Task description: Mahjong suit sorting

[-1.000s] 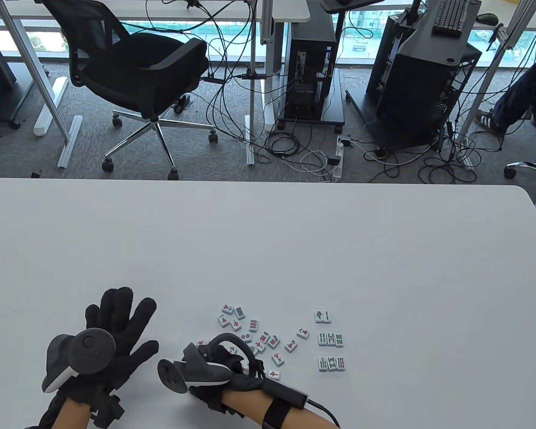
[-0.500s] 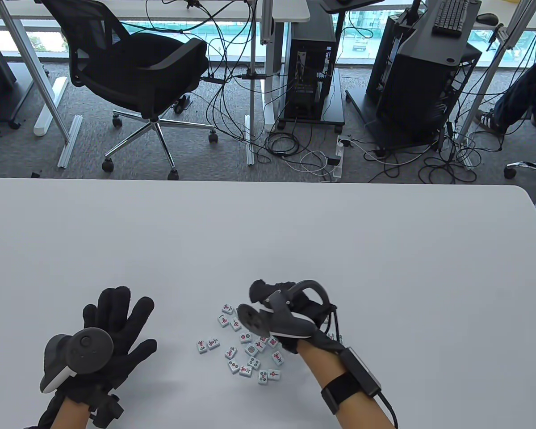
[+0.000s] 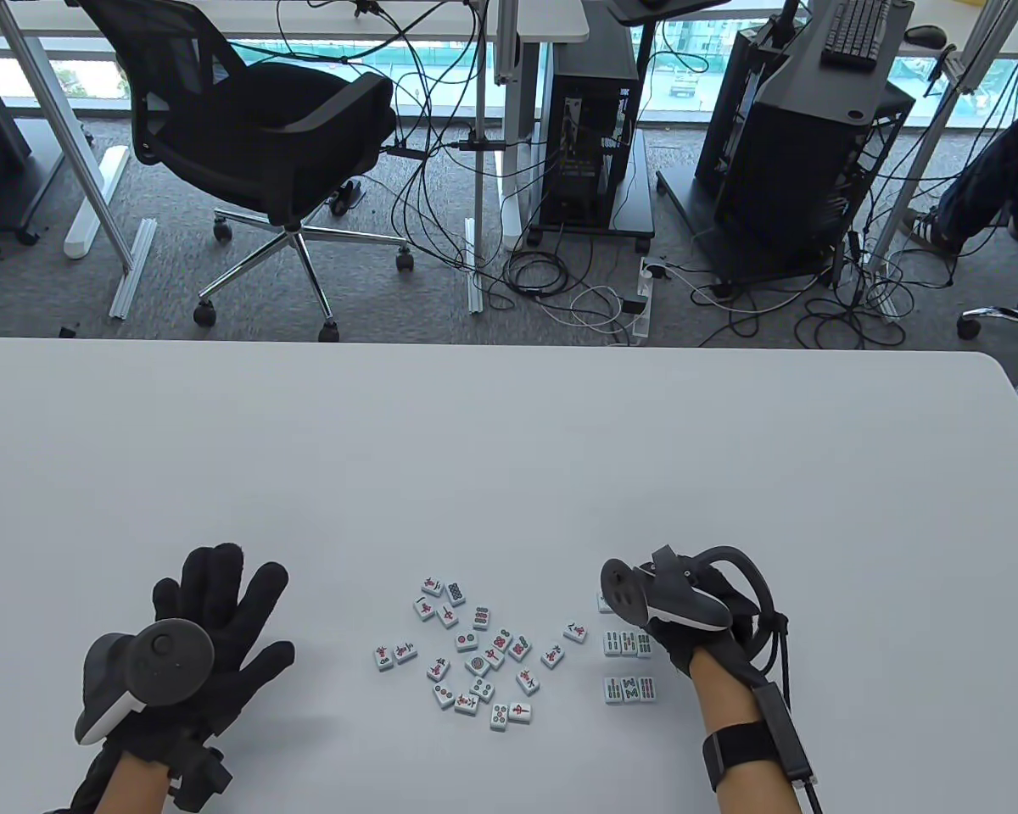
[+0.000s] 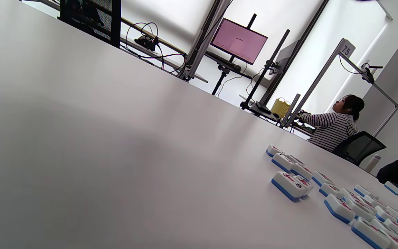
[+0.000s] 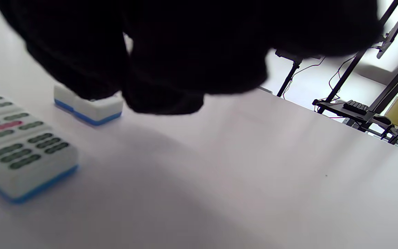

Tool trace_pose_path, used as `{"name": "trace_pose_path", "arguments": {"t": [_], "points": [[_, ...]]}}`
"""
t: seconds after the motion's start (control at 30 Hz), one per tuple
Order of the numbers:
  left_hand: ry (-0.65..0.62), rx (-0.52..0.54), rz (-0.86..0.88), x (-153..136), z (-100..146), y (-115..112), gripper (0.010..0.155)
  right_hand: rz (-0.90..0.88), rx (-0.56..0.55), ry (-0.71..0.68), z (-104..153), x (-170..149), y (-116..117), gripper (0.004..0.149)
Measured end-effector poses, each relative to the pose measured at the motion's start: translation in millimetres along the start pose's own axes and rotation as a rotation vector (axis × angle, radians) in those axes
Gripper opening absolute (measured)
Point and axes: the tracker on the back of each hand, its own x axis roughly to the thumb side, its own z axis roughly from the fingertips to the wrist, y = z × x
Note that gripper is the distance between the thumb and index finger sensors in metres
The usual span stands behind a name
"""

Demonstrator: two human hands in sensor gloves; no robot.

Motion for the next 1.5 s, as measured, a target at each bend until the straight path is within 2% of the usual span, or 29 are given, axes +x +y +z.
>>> {"name": "trace_pose_path", "arguments": {"t": [0.2, 0.57, 0.67, 0.87, 0.97, 1.1, 1.23, 1.33, 1.5], "points": [[0.009, -0.005, 0.000, -0.7, -0.7, -0.3, 0.079, -0.036, 0.021, 0.008, -9.2, 1.7, 14.8, 0.059], [0.001, -0.003, -0.001, -0.5, -1.1, -0.6, 0.079, -0.097, 0.026, 0.050, -14.3, 2.3, 24.0, 0.055], [-0.001, -0.003, -0.001, -0.5, -1.2, -0.9, 0.079, -0.090, 0.069, 0.079, -11.9, 1.1, 23.7, 0.059], [-0.010, -0.006, -0.010, 0.8, -1.1, -1.9, 0.079, -0.143, -0.038, 0.149, 14.0, -16.4, 0.2, 0.073], [-0.017, -0.006, -0.012, 1.3, -1.0, -2.5, 0.079, -0.182, -0.159, 0.181, 39.4, -26.7, -19.4, 0.083], [-0.020, -0.004, -0.015, 1.4, -0.7, -3.1, 0.079, -0.277, -0.347, 0.198, 71.6, -36.7, -41.3, 0.087], [-0.023, 0.002, -0.032, 2.6, -0.1, -3.8, 0.079, -0.338, -0.417, 0.200, 96.9, -39.2, -53.6, 0.087], [-0.025, 0.003, -0.043, 3.1, 0.2, -4.6, 0.079, -0.349, -0.457, 0.195, 110.6, -33.5, -50.6, 0.087], [-0.049, -0.006, -0.047, 4.2, 0.2, -7.3, 0.080, -0.347, -0.419, 0.190, 114.8, -18.8, -26.8, 0.086]]}}
